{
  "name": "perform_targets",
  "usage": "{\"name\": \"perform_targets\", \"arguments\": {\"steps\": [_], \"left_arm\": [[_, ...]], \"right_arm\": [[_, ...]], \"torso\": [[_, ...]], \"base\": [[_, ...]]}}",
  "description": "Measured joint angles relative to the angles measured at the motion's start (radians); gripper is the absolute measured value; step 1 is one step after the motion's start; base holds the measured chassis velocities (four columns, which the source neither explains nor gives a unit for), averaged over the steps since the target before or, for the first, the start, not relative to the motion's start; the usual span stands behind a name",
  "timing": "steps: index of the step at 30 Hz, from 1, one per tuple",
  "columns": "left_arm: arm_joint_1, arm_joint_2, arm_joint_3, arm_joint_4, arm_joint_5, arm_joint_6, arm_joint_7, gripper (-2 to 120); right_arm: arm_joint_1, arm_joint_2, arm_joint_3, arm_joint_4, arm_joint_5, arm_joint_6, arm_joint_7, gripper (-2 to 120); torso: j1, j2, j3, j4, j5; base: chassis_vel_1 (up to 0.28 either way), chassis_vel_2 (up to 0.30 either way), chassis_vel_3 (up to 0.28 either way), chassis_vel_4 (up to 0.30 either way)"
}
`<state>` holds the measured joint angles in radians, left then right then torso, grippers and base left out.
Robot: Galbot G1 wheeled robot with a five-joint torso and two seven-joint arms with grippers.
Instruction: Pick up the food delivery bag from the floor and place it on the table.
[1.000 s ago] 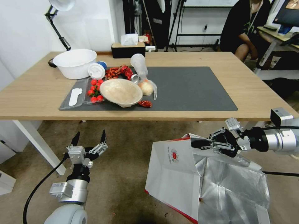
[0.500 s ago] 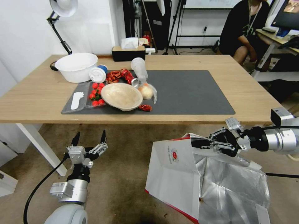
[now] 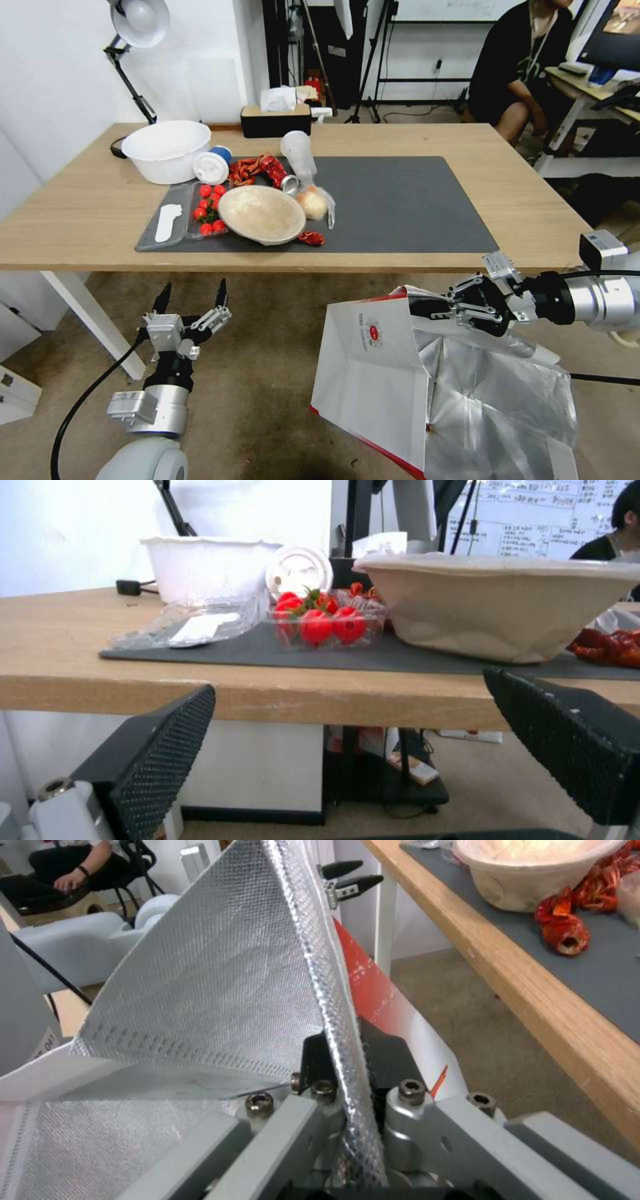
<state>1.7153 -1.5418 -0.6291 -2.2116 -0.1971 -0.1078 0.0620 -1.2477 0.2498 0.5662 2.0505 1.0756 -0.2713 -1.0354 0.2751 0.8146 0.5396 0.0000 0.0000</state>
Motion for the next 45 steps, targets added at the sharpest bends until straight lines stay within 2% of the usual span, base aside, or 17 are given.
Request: {"name": "perform_targets", "arguments": {"steps": [32,45], "left_arm": [[-0.008,0.001,0.004,0.011,0.009,0.002,-0.001,100],[-0.005,0.003,0.005,0.007,0.013,0.006,-0.001,100]], "right_arm": [[0.002,0.001,-0.006,-0.013,-0.006,0.004,0.000,0],[-0.002,0.001,-0.006,-0.013,-0.007,0.004,0.003,0]], "torso": [[0.064,0.149,0.086,0.0000,0.0000],[0.068,0.159,0.091,0.0000,0.0000]], "base": [[0.000,0.000,0.000,0.000],[0.000,0.000,0.000,0.000]]}}
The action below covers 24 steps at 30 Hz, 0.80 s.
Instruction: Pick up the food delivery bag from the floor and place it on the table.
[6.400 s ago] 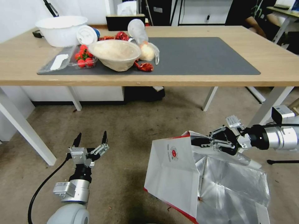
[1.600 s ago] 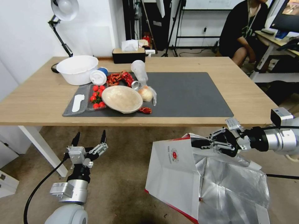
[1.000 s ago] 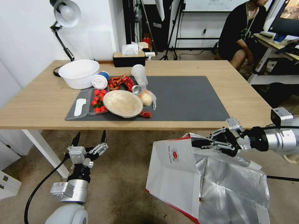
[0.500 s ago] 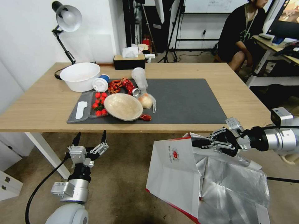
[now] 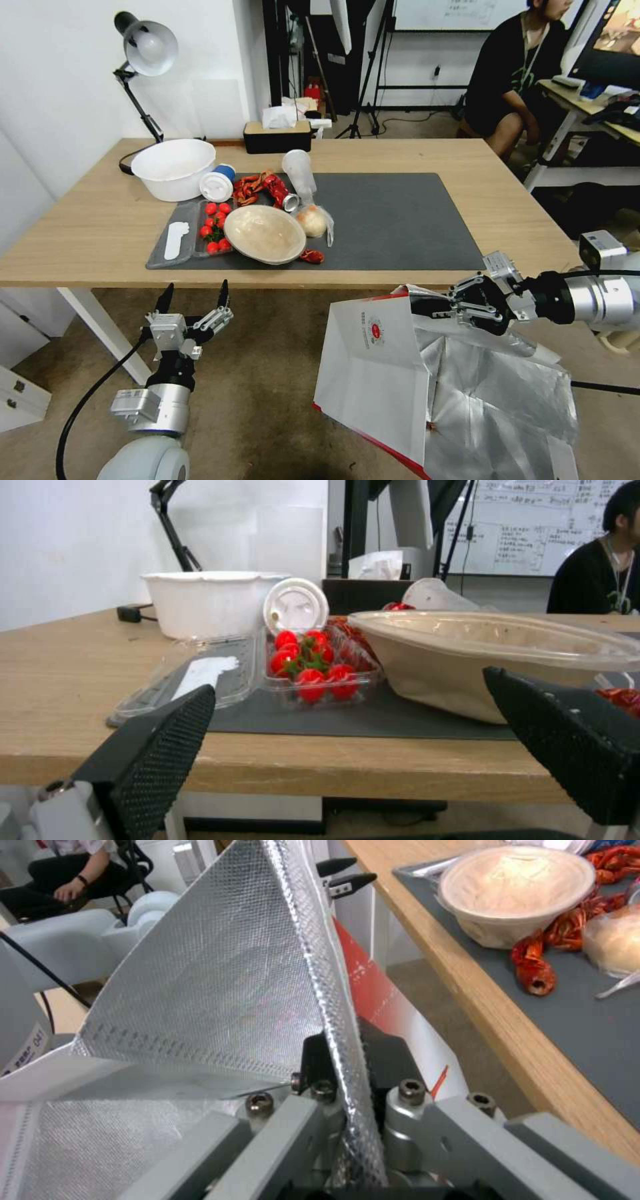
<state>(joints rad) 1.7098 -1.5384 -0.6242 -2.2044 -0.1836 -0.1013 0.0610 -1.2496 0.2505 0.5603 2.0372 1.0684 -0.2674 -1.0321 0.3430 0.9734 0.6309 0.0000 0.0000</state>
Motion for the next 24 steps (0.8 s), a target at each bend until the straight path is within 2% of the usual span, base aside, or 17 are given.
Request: {"name": "perform_targets", "arguments": {"steps": [15,24], "left_arm": [[0.000,0.001,-0.003,0.000,-0.002,-0.005,0.000,100],[0.000,-0.003,-0.003,0.000,-0.001,-0.006,0.000,100]], "right_arm": [[-0.001,0.000,0.002,0.006,0.004,0.001,0.009,0],[0.001,-0.007,0.031,0.025,0.055,-0.001,0.028,0]], "torso": [[-0.003,-0.006,-0.004,0.0000,0.0000],[-0.004,-0.008,-0.005,0.0000,0.0000]], "base": [[0.000,0.000,0.000,0.000],[0.000,0.000,0.000,0.000]]}}
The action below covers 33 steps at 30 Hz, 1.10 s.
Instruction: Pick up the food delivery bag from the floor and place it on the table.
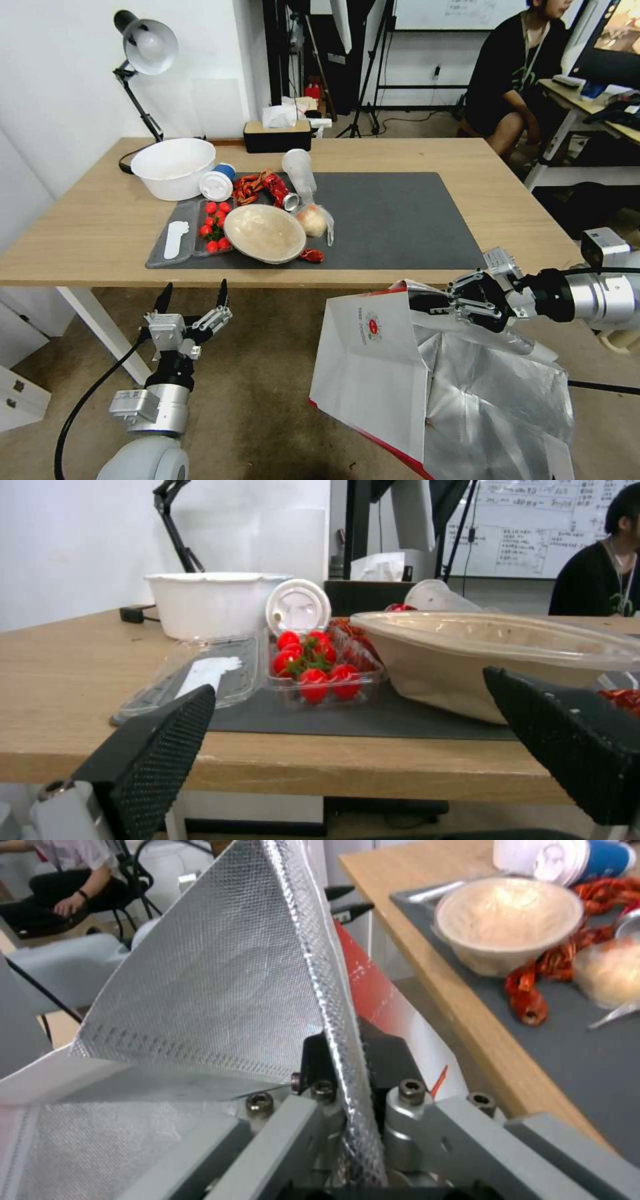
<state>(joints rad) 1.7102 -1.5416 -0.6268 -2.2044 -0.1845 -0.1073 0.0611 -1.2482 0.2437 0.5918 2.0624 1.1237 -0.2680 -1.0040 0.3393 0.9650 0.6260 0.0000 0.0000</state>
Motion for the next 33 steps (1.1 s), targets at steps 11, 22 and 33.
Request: {"name": "perform_targets", "arguments": {"steps": [11,22,33], "left_arm": [[0.002,-0.003,0.001,0.001,0.002,-0.002,0.000,100],[0.007,-0.006,0.003,0.004,0.006,-0.006,0.001,100],[0.002,-0.008,0.006,0.013,0.007,-0.006,0.001,100]], "right_arm": [[0.027,-0.010,0.028,0.027,0.106,-0.015,0.020,0],[0.160,0.018,0.063,0.129,0.373,-0.028,0.285,0],[0.333,0.069,0.087,0.168,0.551,-0.047,0.660,0]], "torso": [[-0.001,-0.001,-0.001,0.0000,0.0000],[-0.001,-0.002,-0.001,0.0001,-0.0001],[-0.001,-0.003,-0.002,0.0000,-0.0001]], "base": [[0.000,0.000,0.000,0.000],[0.000,0.000,0.000,0.000],[0.000,0.000,0.000,0.000]]}}
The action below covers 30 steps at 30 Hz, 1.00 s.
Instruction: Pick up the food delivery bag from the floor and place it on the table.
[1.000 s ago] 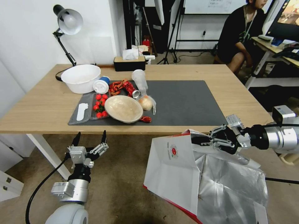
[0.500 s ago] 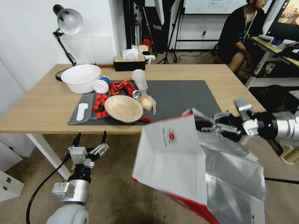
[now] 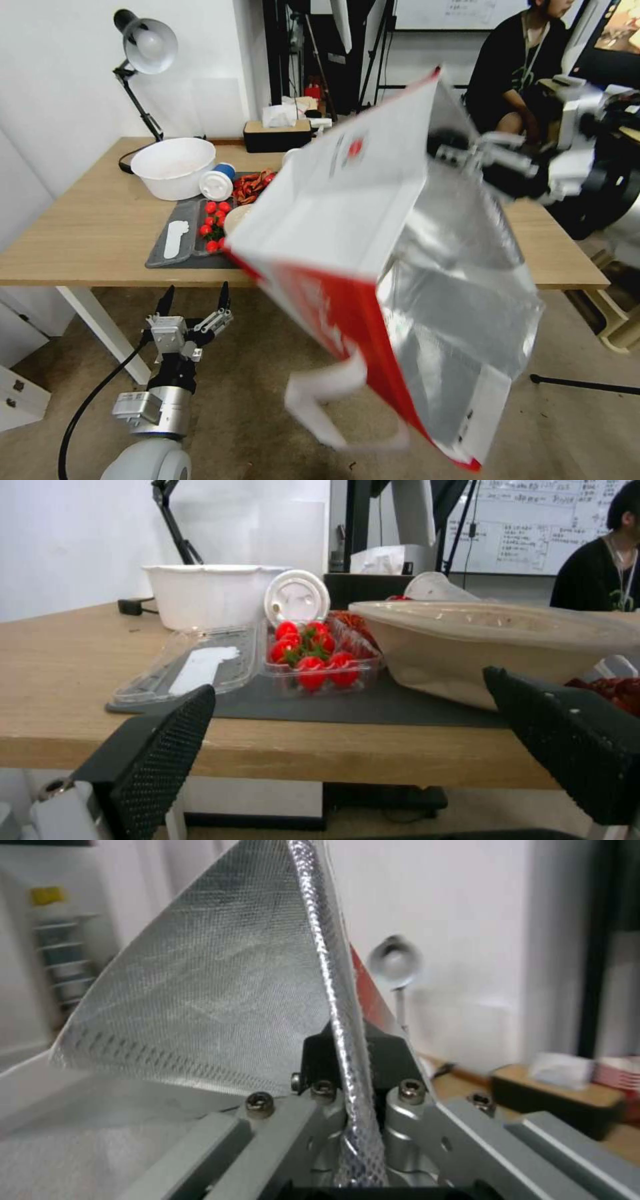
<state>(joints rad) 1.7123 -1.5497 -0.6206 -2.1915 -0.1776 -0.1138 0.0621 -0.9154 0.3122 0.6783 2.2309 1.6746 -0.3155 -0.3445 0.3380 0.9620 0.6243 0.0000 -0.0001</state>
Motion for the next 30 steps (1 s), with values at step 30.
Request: {"name": "perform_targets", "arguments": {"steps": [30], "left_arm": [[-0.007,-0.002,0.004,0.011,0.006,0.003,0.002,100]], "right_arm": [[-0.126,0.216,0.249,0.016,0.081,-0.010,0.479,0]], "torso": [[0.000,0.000,0.000,-0.0001,0.0001]], "base": [[0.000,0.000,0.000,0.000]]}}
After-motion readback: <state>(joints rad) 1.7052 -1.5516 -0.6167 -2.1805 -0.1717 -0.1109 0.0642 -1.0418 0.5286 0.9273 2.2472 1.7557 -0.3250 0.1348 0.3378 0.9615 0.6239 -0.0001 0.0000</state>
